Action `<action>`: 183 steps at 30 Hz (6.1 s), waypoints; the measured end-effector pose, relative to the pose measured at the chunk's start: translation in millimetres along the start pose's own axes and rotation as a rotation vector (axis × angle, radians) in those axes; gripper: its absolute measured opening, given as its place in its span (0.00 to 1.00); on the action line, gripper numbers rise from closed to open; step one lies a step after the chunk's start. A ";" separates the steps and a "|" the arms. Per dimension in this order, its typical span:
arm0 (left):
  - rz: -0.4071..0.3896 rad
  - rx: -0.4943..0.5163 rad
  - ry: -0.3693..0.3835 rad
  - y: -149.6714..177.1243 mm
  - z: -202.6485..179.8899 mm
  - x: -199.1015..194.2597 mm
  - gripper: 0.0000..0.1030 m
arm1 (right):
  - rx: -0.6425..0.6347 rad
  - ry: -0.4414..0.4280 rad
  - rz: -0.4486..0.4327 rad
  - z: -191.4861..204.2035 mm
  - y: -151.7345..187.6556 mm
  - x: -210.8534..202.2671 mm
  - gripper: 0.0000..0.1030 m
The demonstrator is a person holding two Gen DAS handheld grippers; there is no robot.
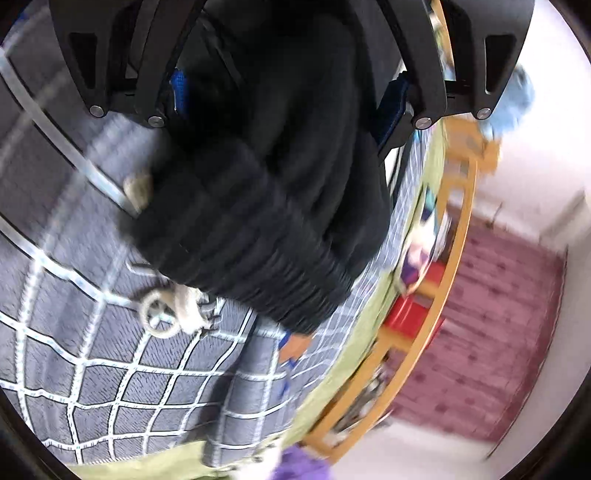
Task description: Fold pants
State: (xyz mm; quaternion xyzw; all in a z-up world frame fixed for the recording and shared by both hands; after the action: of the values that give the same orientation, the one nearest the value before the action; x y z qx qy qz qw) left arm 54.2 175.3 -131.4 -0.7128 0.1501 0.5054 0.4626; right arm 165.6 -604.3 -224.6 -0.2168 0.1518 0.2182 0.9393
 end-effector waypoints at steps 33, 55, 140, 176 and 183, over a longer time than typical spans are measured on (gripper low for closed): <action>0.023 0.193 0.023 6.5 -27.4 61.5 0.65 | -0.563 0.370 0.246 36.4 52.8 -16.2 0.59; 0.030 0.295 0.381 -76.0 -181.6 90.9 0.63 | -0.763 0.174 0.414 177.1 108.7 180.5 0.63; 0.052 -0.015 0.208 17.5 75.6 39.7 0.52 | -0.769 0.191 0.411 265.5 190.3 86.8 0.48; -0.310 0.423 0.146 -27.4 -151.3 -139.3 0.12 | -0.663 0.115 0.243 193.6 202.7 7.1 0.37; -0.308 0.605 0.208 55.1 -266.9 -152.6 0.11 | -0.672 0.103 0.233 177.6 182.1 -6.0 0.37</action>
State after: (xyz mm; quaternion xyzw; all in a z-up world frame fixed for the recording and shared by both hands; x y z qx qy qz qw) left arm 104.1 -109.0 -12.0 -0.6054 0.2299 0.2870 0.7059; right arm 107.6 -374.6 -131.7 -0.5055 0.1426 0.3502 0.7756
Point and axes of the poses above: each gripper's, at about its wrist camera, not at the fingertips, and x roughly the way its jaws point, z to its left, y to its underside, the point moved 1 cm from there along x, roughly the way its jaws point, and after that the axes turned 13 degrees about -y, right-handed, at the moved point
